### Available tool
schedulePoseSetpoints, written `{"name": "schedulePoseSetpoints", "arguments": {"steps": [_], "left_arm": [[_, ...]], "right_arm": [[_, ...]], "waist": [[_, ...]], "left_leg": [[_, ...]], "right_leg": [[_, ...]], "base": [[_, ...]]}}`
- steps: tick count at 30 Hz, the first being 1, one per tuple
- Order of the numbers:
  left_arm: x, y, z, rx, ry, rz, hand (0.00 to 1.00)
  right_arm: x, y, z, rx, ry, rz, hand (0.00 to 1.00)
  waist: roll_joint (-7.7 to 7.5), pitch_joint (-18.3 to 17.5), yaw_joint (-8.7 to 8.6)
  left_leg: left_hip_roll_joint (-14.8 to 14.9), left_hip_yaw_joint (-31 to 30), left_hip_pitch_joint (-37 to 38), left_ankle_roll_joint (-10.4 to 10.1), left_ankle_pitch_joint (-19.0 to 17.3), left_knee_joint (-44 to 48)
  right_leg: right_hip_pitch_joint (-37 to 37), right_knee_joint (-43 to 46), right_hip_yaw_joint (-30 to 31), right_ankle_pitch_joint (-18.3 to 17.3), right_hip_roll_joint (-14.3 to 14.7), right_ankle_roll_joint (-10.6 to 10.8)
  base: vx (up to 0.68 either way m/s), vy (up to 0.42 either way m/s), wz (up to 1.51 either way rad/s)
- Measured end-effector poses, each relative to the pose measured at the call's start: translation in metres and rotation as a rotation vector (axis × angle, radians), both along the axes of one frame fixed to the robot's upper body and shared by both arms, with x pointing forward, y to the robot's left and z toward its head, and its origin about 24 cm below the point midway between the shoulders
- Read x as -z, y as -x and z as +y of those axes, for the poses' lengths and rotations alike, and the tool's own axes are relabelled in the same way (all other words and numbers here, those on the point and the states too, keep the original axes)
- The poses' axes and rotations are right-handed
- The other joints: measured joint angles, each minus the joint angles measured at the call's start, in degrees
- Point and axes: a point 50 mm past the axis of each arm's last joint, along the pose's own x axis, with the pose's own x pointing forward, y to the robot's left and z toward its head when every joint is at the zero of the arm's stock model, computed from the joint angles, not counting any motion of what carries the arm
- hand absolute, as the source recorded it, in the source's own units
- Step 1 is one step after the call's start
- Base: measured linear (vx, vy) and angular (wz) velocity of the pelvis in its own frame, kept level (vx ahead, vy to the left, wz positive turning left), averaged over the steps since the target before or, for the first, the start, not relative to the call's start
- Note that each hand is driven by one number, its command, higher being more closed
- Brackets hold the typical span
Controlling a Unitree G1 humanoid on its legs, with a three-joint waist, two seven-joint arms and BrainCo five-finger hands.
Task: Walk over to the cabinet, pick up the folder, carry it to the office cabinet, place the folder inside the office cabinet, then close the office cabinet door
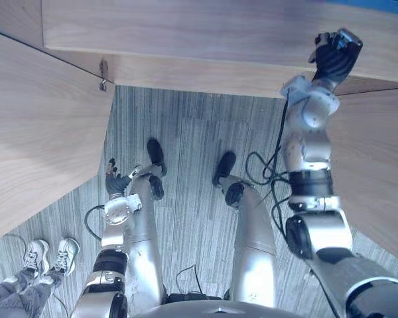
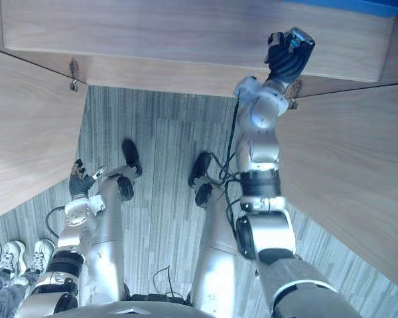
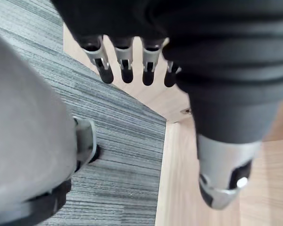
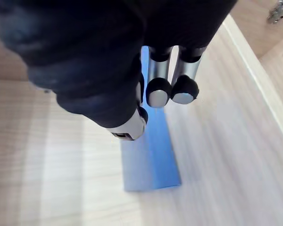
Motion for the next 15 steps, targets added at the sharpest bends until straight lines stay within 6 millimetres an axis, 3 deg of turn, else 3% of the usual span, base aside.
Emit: {"name": "schedulePoseSetpoints", "arguments": {"steps": [2, 4, 8, 10, 12, 15], "left_arm": [[0.006, 0.004, -0.005, 0.007, 0.008, 0.028, 0.0], [0.015, 0.011, -0.011, 0.02, 0.009, 0.072, 0.0], [0.032, 0.028, -0.013, 0.035, 0.004, 0.137, 0.0], [0.049, 0.043, -0.015, 0.041, -0.001, 0.216, 0.0], [0.06, 0.052, -0.016, 0.05, -0.006, 0.269, 0.0], [0.078, 0.068, -0.016, 0.08, -0.022, 0.364, 0.0]], "right_arm": [[0.009, 0.013, 0.015, -0.022, 0.053, -0.019, 1.0], [0.032, 0.034, 0.034, -0.034, 0.158, -0.006, 1.0], [0.08, 0.055, 0.06, -0.104, 0.319, 0.112, 1.0], [0.113, 0.068, 0.075, -0.182, 0.446, 0.216, 1.0], [0.131, 0.076, 0.081, -0.227, 0.51, 0.271, 1.0], [0.176, 0.089, 0.083, -0.292, 0.628, 0.444, 1.0]], "waist": [[-0.01, 0.0, -0.04], [0.0, 0.0, -0.46], [0.03, -0.3, -0.75], [0.02, -2.6, -0.75], [-0.06, -3.8, -0.89], [-0.62, -7.2, -1.23]], "left_leg": [[1.1, 0.7, 2.6, 0.0, -0.9, 0.2], [1.5, 2.1, 8.2, -0.2, -1.9, -1.0], [1.6, 3.9, 17.8, -0.7, -3.3, -3.3], [1.7, 5.6, 22.7, -0.6, -3.9, -5.4], [1.7, 6.7, 26.1, -0.7, -4.0, -6.9], [0.3, 8.5, 33.2, -1.1, -3.8, -11.6]], "right_leg": [[2.8, -1.7, 0.2, 0.2, 0.9, -0.1], [8.2, -4.3, 0.2, 0.6, 1.3, 0.2], [17.5, -8.8, 0.9, 1.3, 2.1, 0.9], [22.2, -13.0, 1.5, 2.5, 3.0, 1.6], [25.7, -15.7, 1.9, 3.5, 3.5, 1.8], [32.1, -21.2, 2.9, 5.1, 3.7, 2.9]], "base": [[-0.02, -0.016, -0.32], [0.02, -0.001, -0.26], [0.07, 0.009, -0.18], [0.12, 0.035, -0.28], [0.12, 0.047, -0.21], [0.16, 0.05, -0.13]]}}
